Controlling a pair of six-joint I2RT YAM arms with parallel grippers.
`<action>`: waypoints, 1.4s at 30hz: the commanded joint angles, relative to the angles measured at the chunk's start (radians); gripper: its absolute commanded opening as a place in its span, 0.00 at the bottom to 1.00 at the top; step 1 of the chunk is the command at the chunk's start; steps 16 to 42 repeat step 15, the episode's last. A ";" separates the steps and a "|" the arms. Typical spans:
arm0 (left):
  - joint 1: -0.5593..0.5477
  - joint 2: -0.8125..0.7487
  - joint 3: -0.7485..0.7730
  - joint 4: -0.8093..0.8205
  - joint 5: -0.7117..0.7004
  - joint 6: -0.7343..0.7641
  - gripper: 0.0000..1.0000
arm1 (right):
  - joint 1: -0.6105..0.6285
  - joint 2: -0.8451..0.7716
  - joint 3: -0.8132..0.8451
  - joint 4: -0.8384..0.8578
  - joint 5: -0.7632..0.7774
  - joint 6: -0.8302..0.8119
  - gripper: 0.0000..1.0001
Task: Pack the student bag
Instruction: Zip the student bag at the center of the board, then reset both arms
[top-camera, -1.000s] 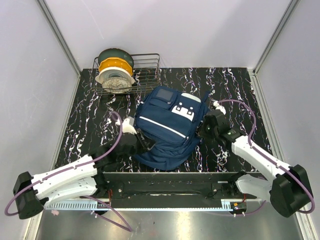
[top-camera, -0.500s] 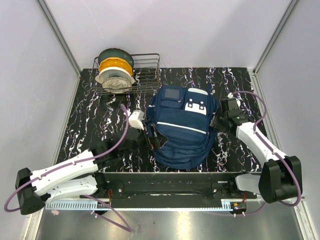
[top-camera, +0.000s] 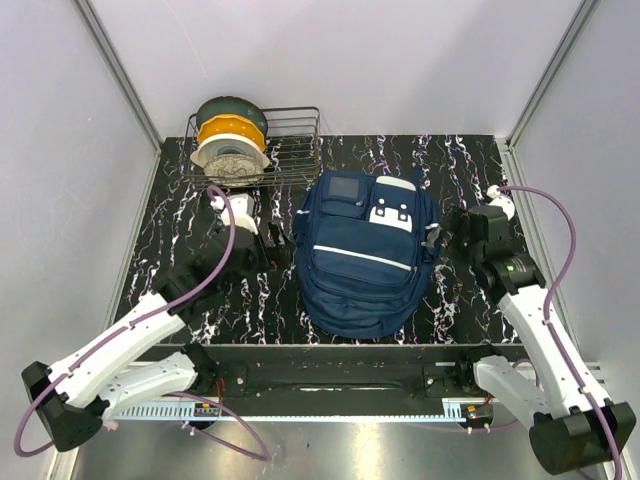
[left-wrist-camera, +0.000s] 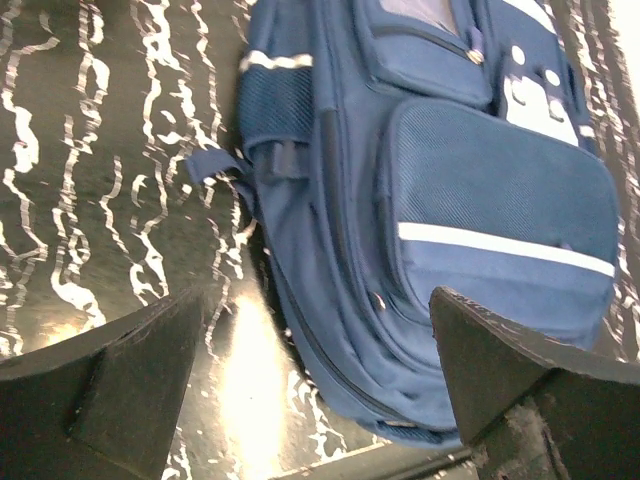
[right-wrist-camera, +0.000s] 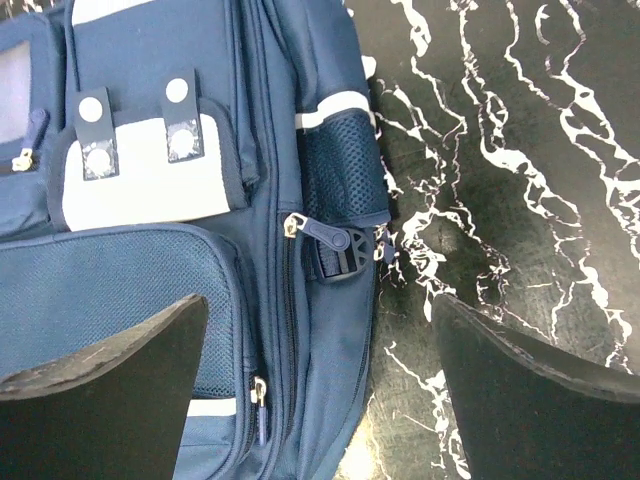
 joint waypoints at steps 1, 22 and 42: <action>0.085 0.078 0.097 -0.017 -0.006 0.122 0.99 | 0.004 -0.033 0.028 -0.028 0.080 0.018 0.99; 0.149 0.159 0.157 -0.101 -0.153 0.073 0.99 | -0.099 0.109 0.100 -0.008 0.074 -0.045 1.00; 0.149 0.159 0.157 -0.101 -0.153 0.073 0.99 | -0.099 0.109 0.100 -0.008 0.074 -0.045 1.00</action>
